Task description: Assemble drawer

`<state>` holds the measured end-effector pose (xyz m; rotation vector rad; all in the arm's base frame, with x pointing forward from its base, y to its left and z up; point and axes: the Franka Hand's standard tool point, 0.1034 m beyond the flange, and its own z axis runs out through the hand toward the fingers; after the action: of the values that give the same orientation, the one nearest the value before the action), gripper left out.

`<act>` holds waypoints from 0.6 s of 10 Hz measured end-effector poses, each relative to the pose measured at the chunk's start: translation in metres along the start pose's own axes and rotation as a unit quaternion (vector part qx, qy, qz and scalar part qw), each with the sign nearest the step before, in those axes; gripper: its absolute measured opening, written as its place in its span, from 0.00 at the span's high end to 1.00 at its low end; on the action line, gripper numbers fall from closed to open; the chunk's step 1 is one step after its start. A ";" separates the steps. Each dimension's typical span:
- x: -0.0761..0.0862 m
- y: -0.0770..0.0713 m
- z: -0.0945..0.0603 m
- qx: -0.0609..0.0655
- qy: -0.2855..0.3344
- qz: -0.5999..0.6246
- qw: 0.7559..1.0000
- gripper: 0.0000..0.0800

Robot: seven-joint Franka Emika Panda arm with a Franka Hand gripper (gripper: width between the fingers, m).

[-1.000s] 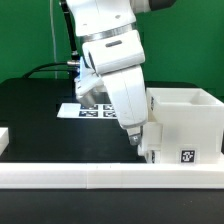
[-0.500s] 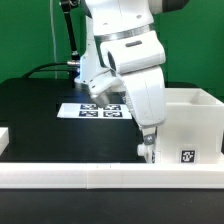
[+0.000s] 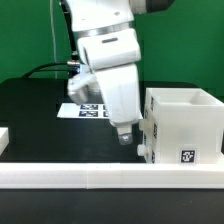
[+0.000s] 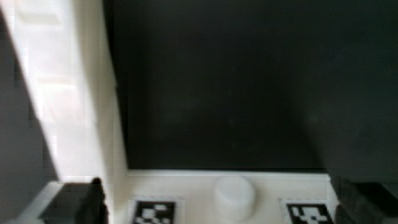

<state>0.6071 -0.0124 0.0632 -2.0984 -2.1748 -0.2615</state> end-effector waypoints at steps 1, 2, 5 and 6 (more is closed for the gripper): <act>-0.014 0.000 -0.013 -0.022 -0.008 0.011 1.000 0.19; -0.022 -0.003 -0.029 -0.053 -0.016 0.037 0.998 0.19; -0.021 -0.007 -0.032 -0.064 -0.018 0.048 0.997 0.19; -0.021 -0.007 -0.032 -0.065 -0.018 0.048 0.997 0.19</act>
Offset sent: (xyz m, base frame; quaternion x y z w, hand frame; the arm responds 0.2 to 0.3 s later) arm 0.0000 0.0000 0.0000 0.0000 0.0000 0.0000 1.0000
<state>0.6001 -0.0401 0.0904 -2.2851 -2.1227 -0.3685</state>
